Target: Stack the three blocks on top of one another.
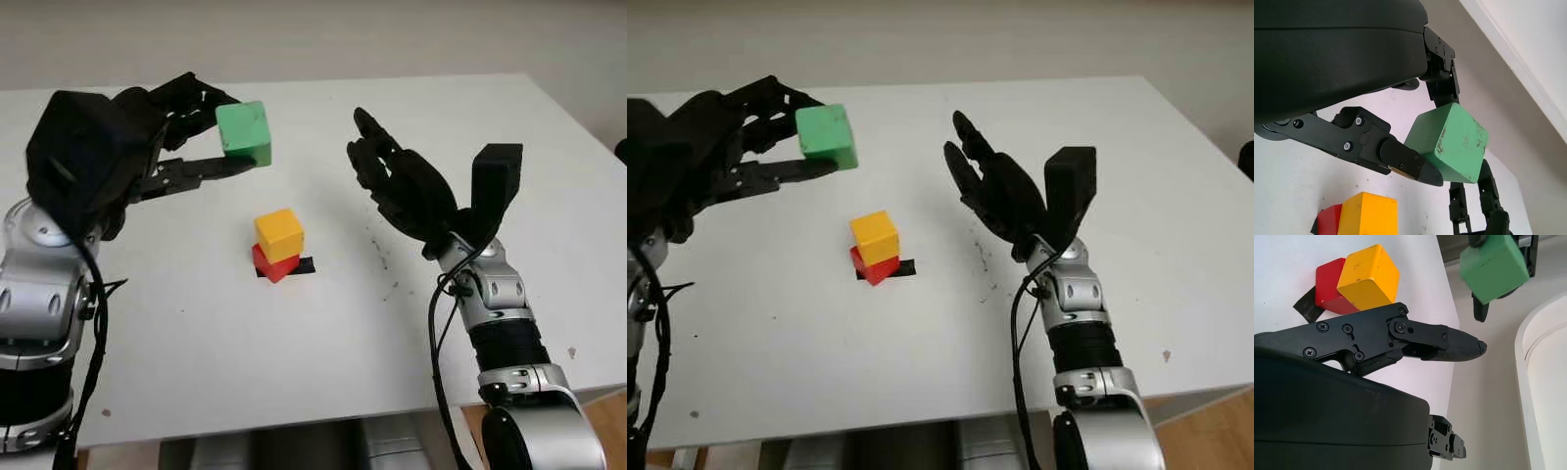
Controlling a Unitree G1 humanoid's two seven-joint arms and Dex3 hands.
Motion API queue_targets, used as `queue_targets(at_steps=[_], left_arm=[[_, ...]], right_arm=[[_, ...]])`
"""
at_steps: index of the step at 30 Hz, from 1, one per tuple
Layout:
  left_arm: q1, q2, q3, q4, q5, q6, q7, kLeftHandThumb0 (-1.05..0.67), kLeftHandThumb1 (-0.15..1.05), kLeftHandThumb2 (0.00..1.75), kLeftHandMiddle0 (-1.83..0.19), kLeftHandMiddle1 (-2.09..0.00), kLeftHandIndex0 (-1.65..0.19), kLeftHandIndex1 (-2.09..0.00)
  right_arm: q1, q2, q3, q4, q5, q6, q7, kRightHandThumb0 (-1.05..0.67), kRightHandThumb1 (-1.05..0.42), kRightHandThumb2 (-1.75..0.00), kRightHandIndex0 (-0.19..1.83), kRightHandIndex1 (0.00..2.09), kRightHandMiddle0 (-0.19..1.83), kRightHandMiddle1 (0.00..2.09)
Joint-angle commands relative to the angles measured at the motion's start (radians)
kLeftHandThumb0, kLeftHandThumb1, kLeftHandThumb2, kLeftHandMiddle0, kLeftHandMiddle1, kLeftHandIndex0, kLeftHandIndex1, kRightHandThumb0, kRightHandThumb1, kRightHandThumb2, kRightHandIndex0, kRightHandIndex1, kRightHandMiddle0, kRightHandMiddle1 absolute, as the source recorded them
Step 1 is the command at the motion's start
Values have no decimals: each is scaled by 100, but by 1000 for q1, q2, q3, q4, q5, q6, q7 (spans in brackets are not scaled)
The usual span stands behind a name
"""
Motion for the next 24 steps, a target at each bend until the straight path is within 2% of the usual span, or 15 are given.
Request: queue_targets(at_steps=[1,9,24], left_arm=[[-30,-4,-19,15,9,-4,4,-37,104,5,-15,-5,-45,-158],[-10,-4,-83,61,52,-78,-1,-39,104,5,-12,-5,-44,-157],[44,-31,-93,17,35,-45,-31,-39,103,6,-8,-5,-45,-165]], right_arm=[[0,2,3,-23,0,9,-3,-68,-105,-51,-19,3,-16,5],[-9,4,-4,-9,11,10,-1,-66,-105,-50,-19,3,-16,5],[-11,0,-5,-15,15,22,-7,-66,-105,-49,-19,2,-16,6]])
